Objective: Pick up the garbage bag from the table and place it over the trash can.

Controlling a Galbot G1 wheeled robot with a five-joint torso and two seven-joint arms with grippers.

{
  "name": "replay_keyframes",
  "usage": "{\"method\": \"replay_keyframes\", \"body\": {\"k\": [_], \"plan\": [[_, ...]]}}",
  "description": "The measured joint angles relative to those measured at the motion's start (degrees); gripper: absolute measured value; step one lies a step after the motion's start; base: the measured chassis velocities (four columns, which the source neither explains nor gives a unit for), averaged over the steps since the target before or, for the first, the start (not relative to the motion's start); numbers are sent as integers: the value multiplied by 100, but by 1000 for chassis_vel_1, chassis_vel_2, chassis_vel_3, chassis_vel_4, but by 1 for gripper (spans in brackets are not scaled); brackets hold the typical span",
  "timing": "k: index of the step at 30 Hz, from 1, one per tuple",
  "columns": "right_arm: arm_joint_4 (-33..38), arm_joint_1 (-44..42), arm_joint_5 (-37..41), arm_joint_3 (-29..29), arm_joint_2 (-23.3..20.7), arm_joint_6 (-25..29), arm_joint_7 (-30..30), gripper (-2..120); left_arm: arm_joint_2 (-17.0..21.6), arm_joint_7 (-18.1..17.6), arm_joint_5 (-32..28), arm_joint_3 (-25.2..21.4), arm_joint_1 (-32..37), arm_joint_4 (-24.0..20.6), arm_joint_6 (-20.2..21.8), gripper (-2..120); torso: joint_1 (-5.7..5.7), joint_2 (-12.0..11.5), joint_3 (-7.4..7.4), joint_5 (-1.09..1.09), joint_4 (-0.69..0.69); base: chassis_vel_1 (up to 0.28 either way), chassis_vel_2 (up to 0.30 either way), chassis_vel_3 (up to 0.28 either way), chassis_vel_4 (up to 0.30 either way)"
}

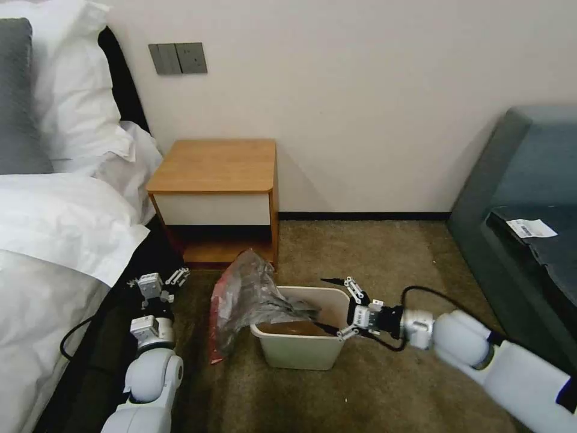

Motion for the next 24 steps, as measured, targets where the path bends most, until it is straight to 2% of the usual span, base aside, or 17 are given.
{"method": "replay_keyframes", "body": {"k": [3, 5, 6, 9, 11, 14, 15, 18, 19, 21, 23, 24], "plan": [[-56, 21, 339, 238, -40, 123, -296, 100, 186, 61, -255, 131, 42, -37, 366, 100, 0, 0, 0, 0, 0, 0, 0, 0, 0], [-76, 23, 535, 457, -42, 128, -267, 100, 378, 190, -549, 234, 133, -358, 710, 100, 0, 0, 0, -2, 1, 0, 0, 0, 0], [-76, 23, 535, 457, -42, 128, -267, 100, 378, 190, -549, 234, 133, -358, 710, 100, 0, 0, 0, -2, 1, 0, 0, 0, 0], [-178, 34, 679, 750, 91, 113, -47, 100, 664, 134, -1185, 401, 277, -1079, 1094, 100, 0, 0, 0, 0, -1, 0, 0, 0, 0], [-198, 41, 722, 789, 142, 96, 63, 100, 734, 97, -1229, 439, 310, -1255, 1094, 100, -1, 0, -1, 0, 0, 0, 0, 0, 0], [-217, 43, 791, 848, 370, 17, 483, 100, 921, -92, -831, 495, 380, -1581, 735, 100, 0, 0, -1, 0, 0, 0, 0, 0, 0], [-217, 43, 791, 848, 370, 17, 483, 100, 921, -92, -831, 495, 380, -1581, 735, 100, 0, 0, -1, 0, 0, 0, 0, 0, 0], [-226, 34, 792, 869, 583, -15, 649, 100, 1053, -621, -290, 541, 434, -1718, 434, 100, 0, 0, 0, 0, 1, 0, 0, 0, 0], [-226, 34, 792, 869, 583, -15, 649, 100, 1053, -621, -290, 541, 434, -1718, 434, 100, 0, 0, 0, 0, 1, 0, 0, 0, 0], [-226, 27, 789, 872, 669, -27, 709, 100, 1135, -958, 75, 608, 522, -1800, 329, 100, 0, 0, 0, -1, 0, 0, 0, 0, 0], [-226, 25, 786, 879, 714, -30, 733, 100, 1157, -1053, 189, 623, 579, -1878, 419, 100, -1, 0, 0, -1, 0, 0, 0, 0, 0], [-226, 25, 780, 892, 766, -37, 777, 100, 1170, -1050, 357, 612, 643, -2001, 625, 100, 0, 0, 0, -1, 1, 0, 0, 0, 0]]}}
